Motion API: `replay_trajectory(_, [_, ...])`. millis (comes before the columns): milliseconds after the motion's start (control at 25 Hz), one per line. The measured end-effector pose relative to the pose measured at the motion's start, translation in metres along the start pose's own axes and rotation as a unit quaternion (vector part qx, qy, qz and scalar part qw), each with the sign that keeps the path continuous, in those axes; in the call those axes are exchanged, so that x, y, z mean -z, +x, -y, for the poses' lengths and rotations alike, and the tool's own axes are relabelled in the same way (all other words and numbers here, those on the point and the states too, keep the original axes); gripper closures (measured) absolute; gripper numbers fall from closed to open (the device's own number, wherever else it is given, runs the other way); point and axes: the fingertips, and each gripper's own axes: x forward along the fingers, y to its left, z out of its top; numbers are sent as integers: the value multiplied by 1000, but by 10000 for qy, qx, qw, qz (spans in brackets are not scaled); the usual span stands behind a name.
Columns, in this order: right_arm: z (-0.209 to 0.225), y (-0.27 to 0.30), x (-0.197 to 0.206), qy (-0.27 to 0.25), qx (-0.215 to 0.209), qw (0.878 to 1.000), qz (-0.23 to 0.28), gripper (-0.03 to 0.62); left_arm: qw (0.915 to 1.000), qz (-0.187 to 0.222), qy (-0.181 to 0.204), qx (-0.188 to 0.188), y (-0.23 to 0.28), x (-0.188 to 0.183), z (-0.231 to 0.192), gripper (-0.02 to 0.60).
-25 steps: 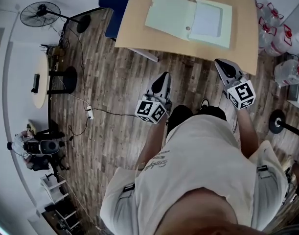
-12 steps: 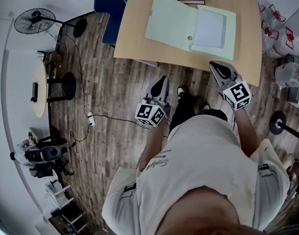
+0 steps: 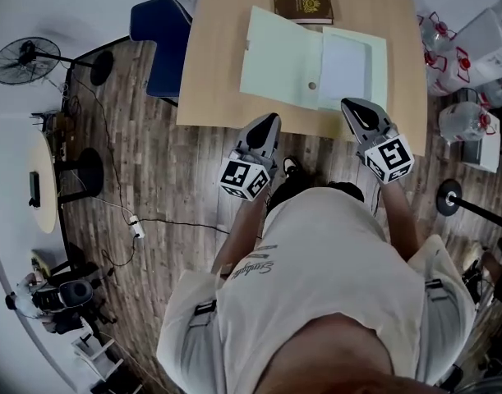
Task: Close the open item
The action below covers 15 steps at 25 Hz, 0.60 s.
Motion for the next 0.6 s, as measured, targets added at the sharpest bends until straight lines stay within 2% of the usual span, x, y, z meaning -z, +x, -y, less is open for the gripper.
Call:
replay_trajectory(200, [11, 32, -16, -177, 528, 9984, 46, 599, 9986, -236, 49, 464, 12, 4, -40, 566])
replay_trajectory(320, [12, 40, -13, -53, 811, 9967, 11, 599, 9971, -337, 101, 674, 22, 2, -59, 566])
replay_trajectory(600, [26, 43, 2, 288, 1043, 9940, -185, 599, 9960, -427, -42, 779, 50, -2, -81, 566])
